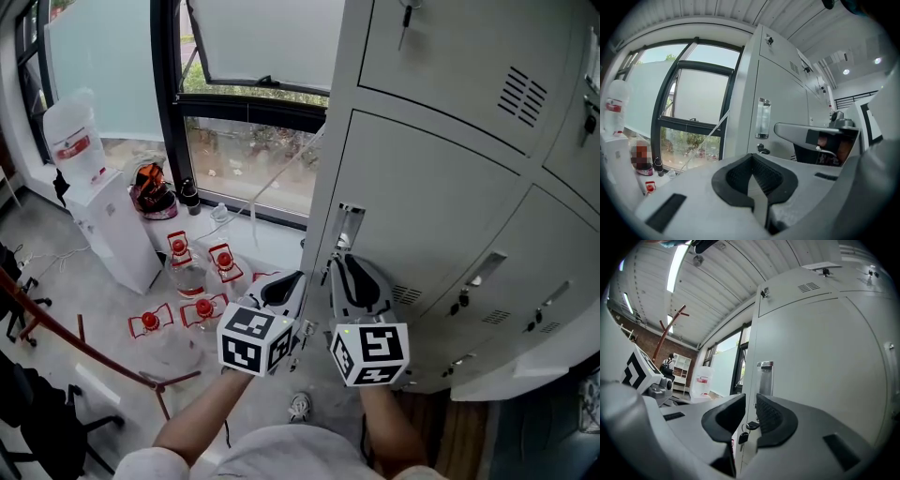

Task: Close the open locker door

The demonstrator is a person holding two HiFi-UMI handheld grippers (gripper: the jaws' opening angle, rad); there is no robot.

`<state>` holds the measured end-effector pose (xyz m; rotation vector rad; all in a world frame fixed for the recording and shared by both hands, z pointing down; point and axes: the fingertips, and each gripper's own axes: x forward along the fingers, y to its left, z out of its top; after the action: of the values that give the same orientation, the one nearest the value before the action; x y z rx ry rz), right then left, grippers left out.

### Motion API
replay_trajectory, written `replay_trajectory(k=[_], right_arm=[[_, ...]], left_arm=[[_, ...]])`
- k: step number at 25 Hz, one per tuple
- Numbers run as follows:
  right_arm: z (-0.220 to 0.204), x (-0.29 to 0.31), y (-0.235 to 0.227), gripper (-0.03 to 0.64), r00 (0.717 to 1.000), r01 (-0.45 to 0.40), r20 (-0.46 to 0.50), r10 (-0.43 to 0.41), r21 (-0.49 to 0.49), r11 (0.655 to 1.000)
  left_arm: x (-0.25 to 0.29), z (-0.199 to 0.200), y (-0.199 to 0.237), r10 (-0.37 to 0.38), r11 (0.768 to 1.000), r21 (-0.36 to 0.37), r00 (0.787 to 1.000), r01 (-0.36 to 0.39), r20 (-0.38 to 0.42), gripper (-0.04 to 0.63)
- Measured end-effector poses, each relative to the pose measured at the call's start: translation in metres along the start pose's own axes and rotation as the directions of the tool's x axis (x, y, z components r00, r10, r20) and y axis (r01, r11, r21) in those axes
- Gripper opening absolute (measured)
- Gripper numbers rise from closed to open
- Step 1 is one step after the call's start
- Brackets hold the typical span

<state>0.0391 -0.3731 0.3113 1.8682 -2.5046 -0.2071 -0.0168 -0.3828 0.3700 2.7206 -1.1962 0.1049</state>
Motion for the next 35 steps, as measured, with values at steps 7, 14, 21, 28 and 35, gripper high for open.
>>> replay_trajectory(k=[7, 14, 21, 28, 35], right_arm=[[-0.002, -0.030, 0.004, 0.063, 1.000, 0.020, -0.005, -0.020, 0.004, 1.000], [-0.009, -0.063, -0.001, 0.043, 0.998, 0.060, -0.027, -0.060, -0.001, 0.998], [-0.017, -0.094, -0.016, 0.012, 0.992, 0.114, -0.047, -0.114, -0.002, 0.993], [-0.029, -0.118, -0.029, 0.005, 0.988, 0.140, -0.073, -0.139, 0.016, 0.990], [-0.036, -0.129, -0.037, 0.005, 0.985, 0.153, -0.084, -0.150, 0.026, 0.988]], left_arm=[[-0.014, -0.004, -0.023, -0.025, 1.000, 0.008, 1.000, 0.025, 0.002, 0.005], [-0.019, -0.011, -0.052, -0.070, 0.998, 0.009, 0.998, 0.070, -0.003, 0.005], [-0.013, -0.016, -0.083, -0.125, 0.992, 0.017, 0.992, 0.125, -0.003, 0.005], [-0.004, -0.015, -0.111, -0.163, 0.986, 0.025, 0.987, 0.163, 0.009, 0.005], [0.001, -0.016, -0.123, -0.178, 0.984, 0.026, 0.984, 0.178, 0.009, 0.005]])
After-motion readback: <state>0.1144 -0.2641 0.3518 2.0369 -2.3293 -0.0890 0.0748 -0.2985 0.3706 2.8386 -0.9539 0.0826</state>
